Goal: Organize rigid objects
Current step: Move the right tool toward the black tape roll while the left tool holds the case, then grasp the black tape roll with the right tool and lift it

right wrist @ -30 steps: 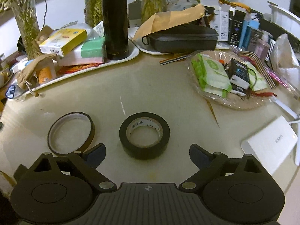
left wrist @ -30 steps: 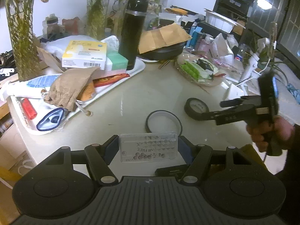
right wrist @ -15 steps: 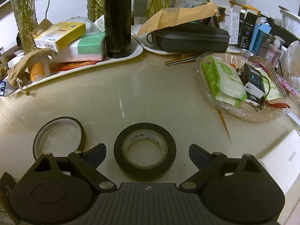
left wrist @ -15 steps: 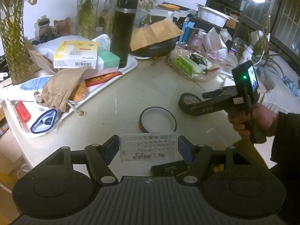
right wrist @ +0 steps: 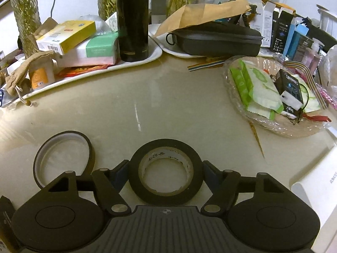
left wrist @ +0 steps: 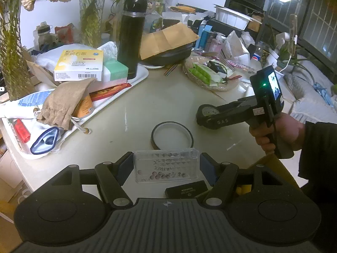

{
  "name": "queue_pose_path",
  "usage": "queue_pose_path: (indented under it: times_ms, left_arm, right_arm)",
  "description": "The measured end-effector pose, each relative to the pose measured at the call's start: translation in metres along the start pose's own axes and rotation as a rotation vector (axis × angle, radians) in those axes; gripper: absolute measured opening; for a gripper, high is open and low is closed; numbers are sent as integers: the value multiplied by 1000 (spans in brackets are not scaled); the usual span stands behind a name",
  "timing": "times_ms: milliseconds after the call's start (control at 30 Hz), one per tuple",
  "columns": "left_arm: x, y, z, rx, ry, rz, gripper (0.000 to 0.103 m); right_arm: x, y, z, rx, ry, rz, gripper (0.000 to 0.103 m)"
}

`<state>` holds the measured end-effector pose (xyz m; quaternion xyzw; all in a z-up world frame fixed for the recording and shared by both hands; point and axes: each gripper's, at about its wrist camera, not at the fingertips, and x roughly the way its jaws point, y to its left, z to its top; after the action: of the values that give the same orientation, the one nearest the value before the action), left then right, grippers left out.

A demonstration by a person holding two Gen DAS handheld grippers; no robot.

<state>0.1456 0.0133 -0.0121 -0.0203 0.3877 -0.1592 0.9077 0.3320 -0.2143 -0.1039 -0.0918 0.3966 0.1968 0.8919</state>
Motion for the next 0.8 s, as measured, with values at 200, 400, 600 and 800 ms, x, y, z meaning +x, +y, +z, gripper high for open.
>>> queue_pose_path:
  times_ms: [200, 400, 600, 800]
  left_arm:
    - [0, -1, 0, 7, 1, -4, 67]
    - [0, 0, -1, -1, 7, -14, 67]
    - [-2, -2, -1, 5, 11, -19, 67]
    - [-8, -4, 2, 11, 15, -11, 67]
  right_arm:
    - [-13, -3, 3, 23, -12, 14, 75]
    - [-37, -4, 2, 22, -7, -15, 75]
    - [-67, -10, -5, 66, -13, -23, 75]
    - [-104, -7, -11, 120, -37, -4, 75]
